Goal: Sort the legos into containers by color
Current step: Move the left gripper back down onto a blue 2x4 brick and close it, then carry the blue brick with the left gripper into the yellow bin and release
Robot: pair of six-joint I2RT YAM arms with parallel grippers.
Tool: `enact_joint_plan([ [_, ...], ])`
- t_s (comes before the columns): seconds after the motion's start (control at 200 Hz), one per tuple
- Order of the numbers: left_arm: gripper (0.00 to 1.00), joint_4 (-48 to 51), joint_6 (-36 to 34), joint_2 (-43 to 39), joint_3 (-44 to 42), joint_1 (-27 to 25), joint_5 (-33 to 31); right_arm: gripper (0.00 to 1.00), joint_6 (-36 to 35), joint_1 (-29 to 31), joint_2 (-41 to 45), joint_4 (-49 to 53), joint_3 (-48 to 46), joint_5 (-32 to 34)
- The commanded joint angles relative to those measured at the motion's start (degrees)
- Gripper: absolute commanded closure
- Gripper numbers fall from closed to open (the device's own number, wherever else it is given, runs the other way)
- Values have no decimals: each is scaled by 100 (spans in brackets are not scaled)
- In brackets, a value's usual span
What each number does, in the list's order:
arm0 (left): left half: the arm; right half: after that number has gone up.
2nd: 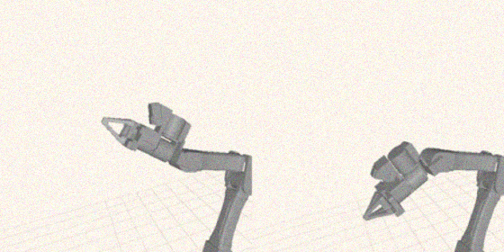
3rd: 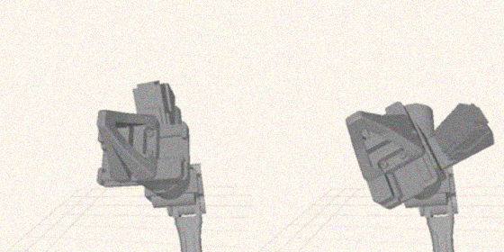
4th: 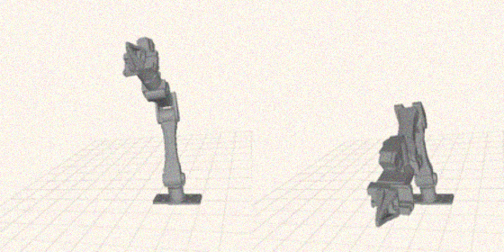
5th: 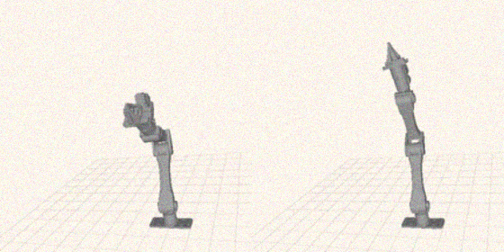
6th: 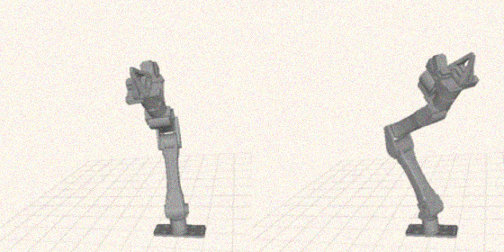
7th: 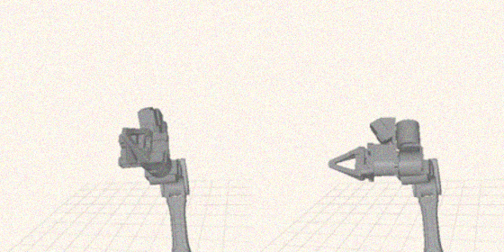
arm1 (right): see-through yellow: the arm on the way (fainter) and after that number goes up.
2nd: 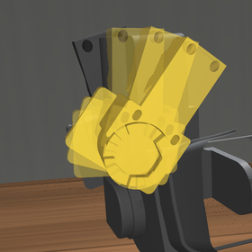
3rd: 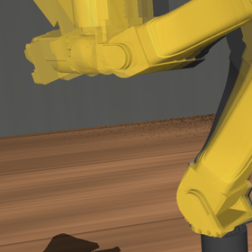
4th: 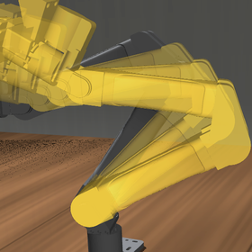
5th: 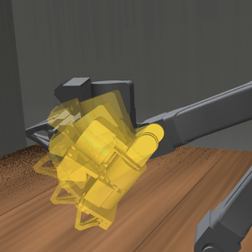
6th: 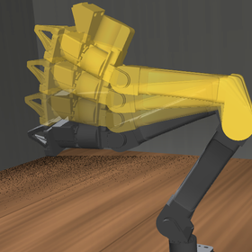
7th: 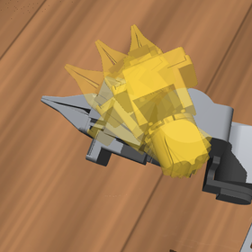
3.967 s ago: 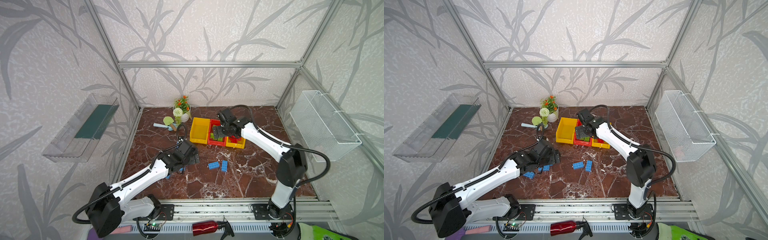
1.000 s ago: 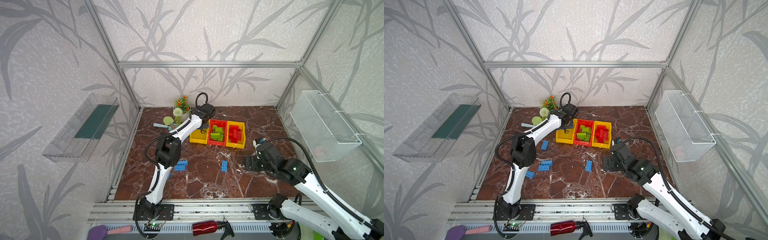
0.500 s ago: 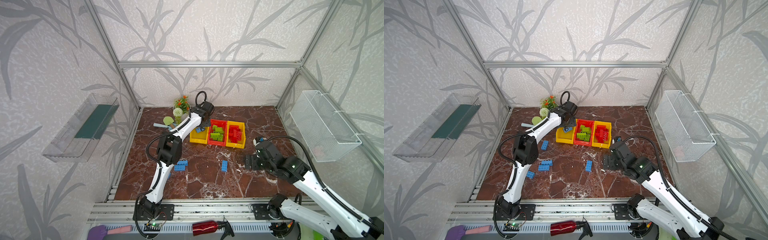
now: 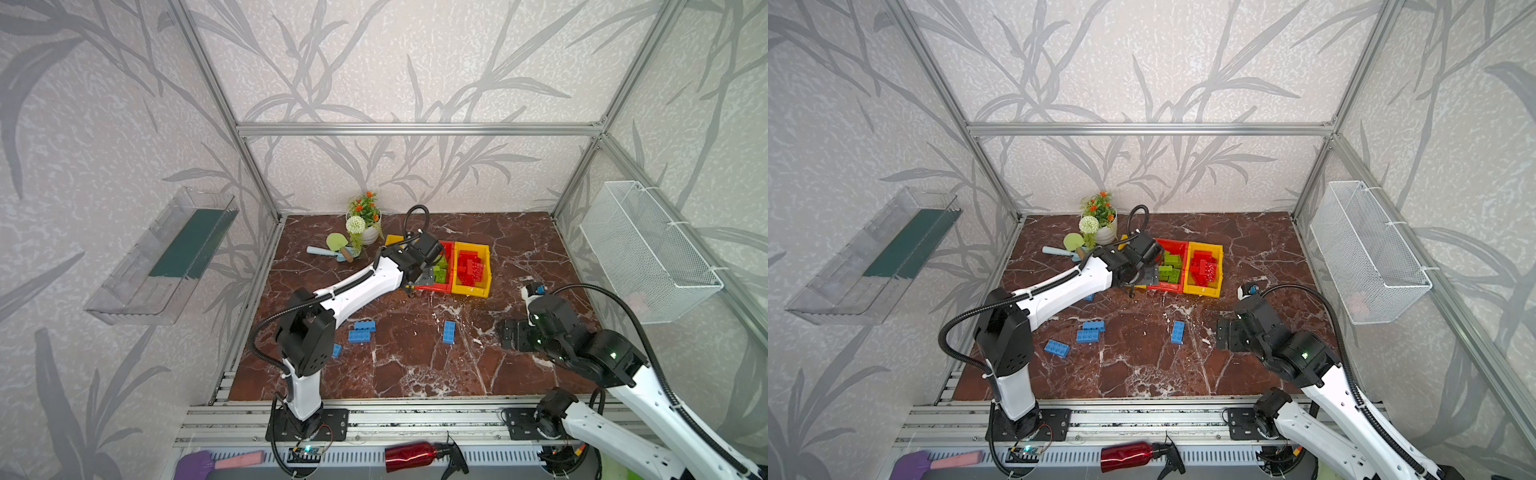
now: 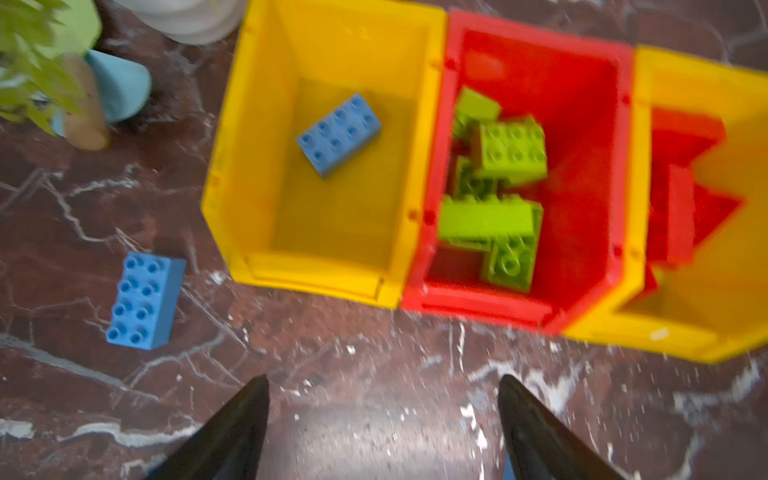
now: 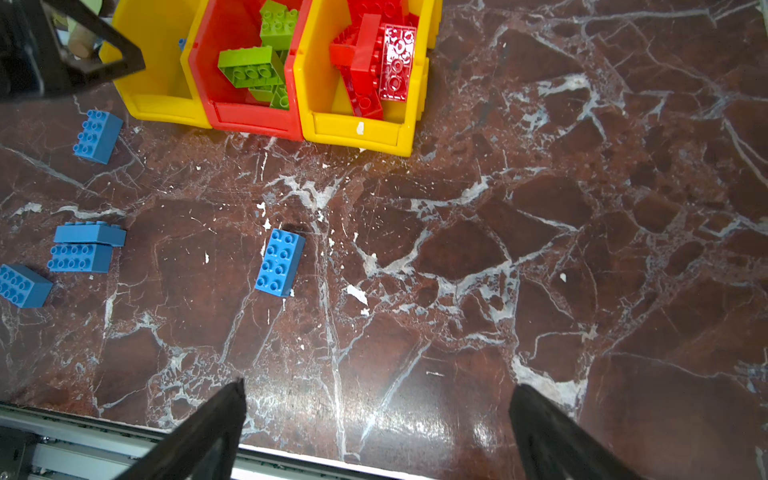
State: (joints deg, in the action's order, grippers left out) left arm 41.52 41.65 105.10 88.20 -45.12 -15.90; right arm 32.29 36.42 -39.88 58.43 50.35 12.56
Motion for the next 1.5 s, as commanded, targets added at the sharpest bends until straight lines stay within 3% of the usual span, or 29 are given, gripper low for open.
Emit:
enact_joint_plan([
  [0.0,17,-411,454,-237,-595,-456,168,1,235,-4,291,296,-86,-69],
  [0.34,23,-676,827,134,-855,-1657,140,1,641,-7,594,503,-166,-258],
  [0.815,31,-873,736,1229,-396,-1754,333,1,731,-10,734,661,-77,-254],
  [0.95,39,-875,721,1380,-358,-1703,395,1,728,-7,714,678,-63,-227],
  [1.319,76,-794,709,1352,-479,-1531,519,1,691,-5,576,529,-51,-236],
  [1.494,82,-419,510,788,-499,-1506,40,1,649,-4,482,368,-42,-280],
])
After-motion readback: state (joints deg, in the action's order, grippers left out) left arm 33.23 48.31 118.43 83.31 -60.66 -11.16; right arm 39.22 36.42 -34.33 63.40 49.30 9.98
